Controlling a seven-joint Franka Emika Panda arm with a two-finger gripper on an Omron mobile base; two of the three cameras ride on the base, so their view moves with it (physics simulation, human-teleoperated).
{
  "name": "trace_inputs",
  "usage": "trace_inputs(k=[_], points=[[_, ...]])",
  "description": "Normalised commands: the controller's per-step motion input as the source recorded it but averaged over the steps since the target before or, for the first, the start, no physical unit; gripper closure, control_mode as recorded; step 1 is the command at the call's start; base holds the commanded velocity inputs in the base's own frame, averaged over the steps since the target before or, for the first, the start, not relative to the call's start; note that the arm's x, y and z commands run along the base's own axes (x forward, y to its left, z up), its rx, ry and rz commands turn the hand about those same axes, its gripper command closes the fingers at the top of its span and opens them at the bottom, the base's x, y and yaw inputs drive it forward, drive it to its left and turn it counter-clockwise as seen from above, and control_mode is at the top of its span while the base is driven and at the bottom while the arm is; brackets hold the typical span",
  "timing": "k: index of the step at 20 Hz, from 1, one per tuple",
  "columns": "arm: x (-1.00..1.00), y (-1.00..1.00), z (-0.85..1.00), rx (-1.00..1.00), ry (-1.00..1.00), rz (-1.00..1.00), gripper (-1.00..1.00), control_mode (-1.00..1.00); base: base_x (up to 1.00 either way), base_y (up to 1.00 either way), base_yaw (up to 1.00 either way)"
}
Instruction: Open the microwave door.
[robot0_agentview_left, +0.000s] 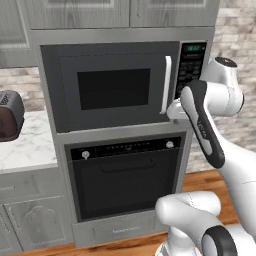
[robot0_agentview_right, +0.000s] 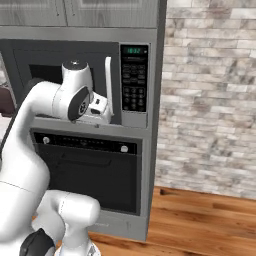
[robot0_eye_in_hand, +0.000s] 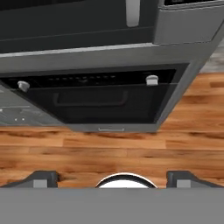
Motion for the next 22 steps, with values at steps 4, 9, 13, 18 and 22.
trace_inputs(k=[4,9,13,18,22], points=[[-0.28,0.0,0.34,0.0,-0.38,0.0,-1.0,-1.0,0.0,0.0,0.0],[-0.05,-0.02,0.48,0.0,-0.44,0.0,-1.0,-1.0,0.0,0.0,0.0],[0.41,-0.06,0.43,0.0,-0.34,-0.01,-1.0,-1.0,0.0,0.0,0.0],[0.65,-0.02,0.3,0.0,-0.08,-0.09,-1.0,-1.0,0.0,0.0,0.0],[0.6,-0.01,0.02,0.0,0.0,-0.01,-1.0,-1.0,0.0,0.0,0.0]])
